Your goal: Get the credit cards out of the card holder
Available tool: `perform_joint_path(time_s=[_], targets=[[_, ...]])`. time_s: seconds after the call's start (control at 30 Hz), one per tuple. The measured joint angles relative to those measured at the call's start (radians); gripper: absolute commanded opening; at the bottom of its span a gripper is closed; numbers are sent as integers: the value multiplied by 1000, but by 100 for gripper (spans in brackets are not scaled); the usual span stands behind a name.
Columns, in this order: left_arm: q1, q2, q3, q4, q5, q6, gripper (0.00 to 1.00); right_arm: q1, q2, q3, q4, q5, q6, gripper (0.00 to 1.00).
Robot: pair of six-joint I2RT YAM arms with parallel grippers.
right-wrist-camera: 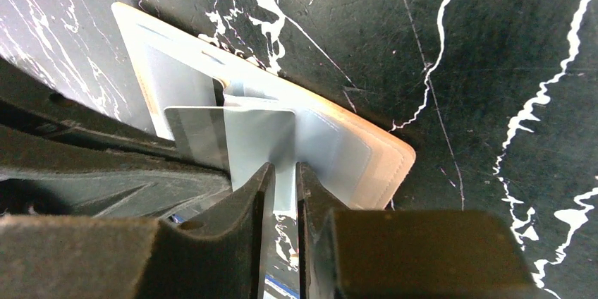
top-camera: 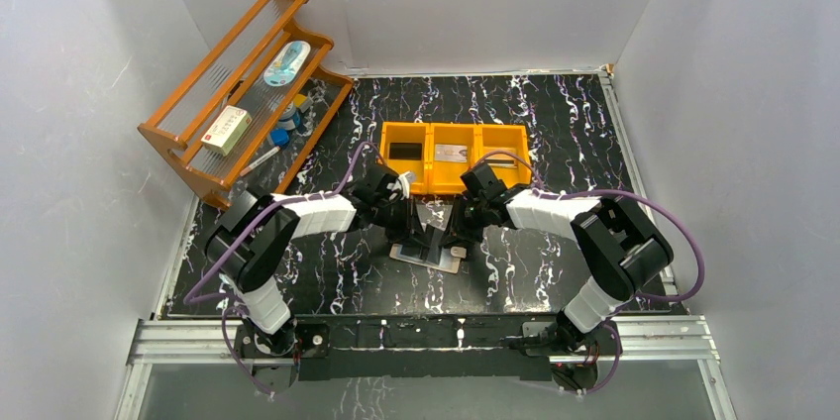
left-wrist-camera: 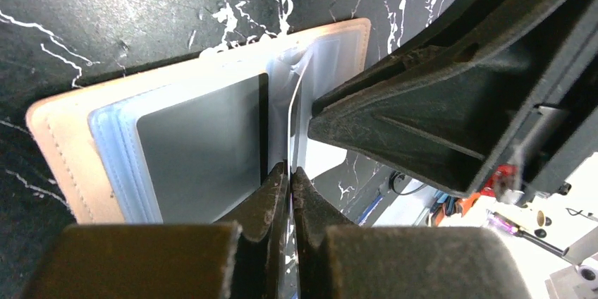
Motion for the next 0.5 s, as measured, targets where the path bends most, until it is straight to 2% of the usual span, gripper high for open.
perform_joint_path(time_s=[0.5], targets=[[43,-145,27,-194,-110,102,0,5,0,19,-34,27,-22,27]])
